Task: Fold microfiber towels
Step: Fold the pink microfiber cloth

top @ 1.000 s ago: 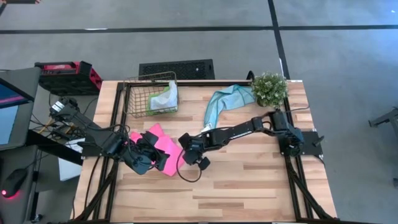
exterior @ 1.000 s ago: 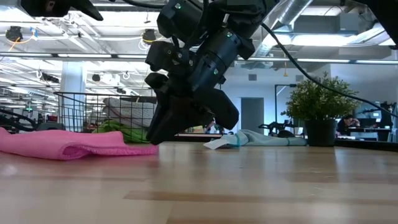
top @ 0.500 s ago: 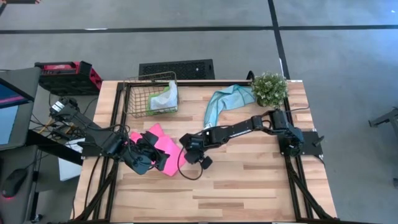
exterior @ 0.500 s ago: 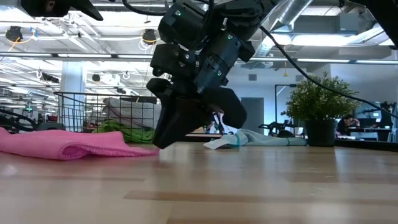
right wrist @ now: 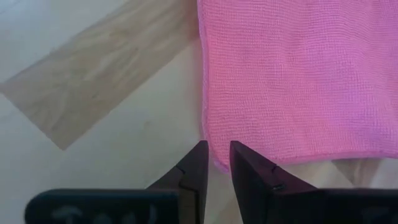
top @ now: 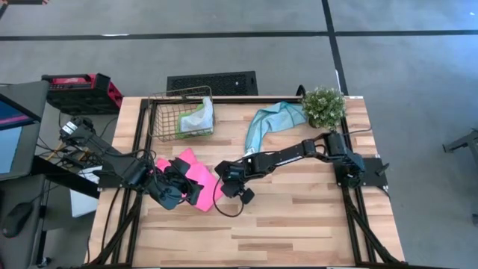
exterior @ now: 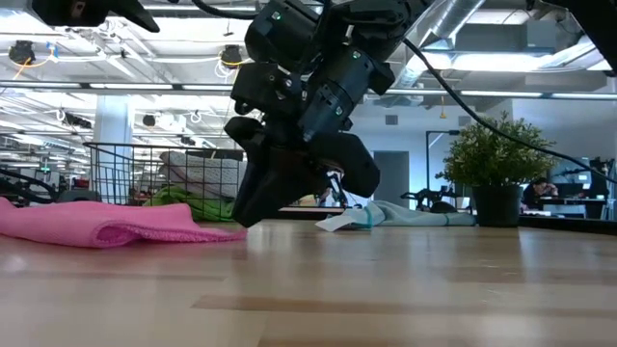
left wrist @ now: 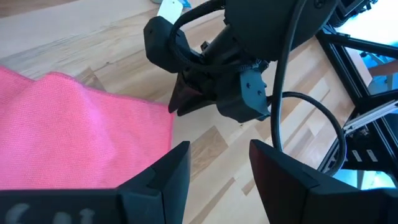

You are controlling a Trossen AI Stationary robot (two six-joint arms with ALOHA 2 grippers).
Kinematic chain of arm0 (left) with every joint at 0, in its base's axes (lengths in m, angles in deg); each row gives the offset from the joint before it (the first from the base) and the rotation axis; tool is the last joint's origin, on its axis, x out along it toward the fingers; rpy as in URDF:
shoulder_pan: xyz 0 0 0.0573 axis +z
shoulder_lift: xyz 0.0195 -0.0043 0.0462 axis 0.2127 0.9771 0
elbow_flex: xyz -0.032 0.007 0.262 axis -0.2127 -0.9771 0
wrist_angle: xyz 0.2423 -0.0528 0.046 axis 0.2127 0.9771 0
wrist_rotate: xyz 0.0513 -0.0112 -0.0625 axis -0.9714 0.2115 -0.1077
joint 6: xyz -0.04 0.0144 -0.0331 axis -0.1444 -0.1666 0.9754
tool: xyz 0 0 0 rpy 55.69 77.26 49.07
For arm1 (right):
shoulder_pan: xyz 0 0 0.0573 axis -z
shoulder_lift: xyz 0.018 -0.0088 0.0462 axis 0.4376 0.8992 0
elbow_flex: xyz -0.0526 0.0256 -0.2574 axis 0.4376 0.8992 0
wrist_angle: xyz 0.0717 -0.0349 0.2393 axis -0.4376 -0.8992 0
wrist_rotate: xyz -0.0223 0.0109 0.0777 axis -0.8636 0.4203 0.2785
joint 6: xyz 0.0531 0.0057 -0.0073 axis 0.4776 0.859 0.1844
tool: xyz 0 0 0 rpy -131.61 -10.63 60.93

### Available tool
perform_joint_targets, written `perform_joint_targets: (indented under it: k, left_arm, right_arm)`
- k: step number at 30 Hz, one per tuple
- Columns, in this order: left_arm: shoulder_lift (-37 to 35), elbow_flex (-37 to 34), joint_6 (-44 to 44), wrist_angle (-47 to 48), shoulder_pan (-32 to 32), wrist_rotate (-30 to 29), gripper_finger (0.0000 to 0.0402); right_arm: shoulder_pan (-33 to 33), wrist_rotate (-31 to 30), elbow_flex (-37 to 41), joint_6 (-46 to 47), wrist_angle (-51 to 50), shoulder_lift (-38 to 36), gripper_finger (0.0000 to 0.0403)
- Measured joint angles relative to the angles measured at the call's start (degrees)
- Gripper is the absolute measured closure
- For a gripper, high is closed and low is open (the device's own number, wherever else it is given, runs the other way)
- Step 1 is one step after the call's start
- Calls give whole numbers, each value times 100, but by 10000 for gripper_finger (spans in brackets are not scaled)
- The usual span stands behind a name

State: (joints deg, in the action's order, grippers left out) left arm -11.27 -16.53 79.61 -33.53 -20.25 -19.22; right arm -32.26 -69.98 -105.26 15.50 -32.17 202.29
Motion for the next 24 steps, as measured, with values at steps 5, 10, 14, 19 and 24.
perform_joint_targets:
  k: [5, 10, 14, 19, 24]
  left_arm:
    - [-2, 2, 0, -5, 0, 2, 243]
    - [-4, 4, -3, -3, 0, 7, 243]
    - [-4, 4, -19, -2, -1, 8, 243]
    - [-4, 4, -13, -2, 0, 63, 243]
    - [-2, 4, -30, -2, 0, 168, 243]
  right_arm:
    - [-38, -361, -26, 18, 230, 286, 313]
    - [-124, -605, -26, 56, 243, 307, 315]
    - [-143, -613, -22, 53, 215, 315, 343]
    - [-157, -620, -26, 409, 55, 302, 393]
    - [-90, -584, 24, 828, -537, -35, 398]
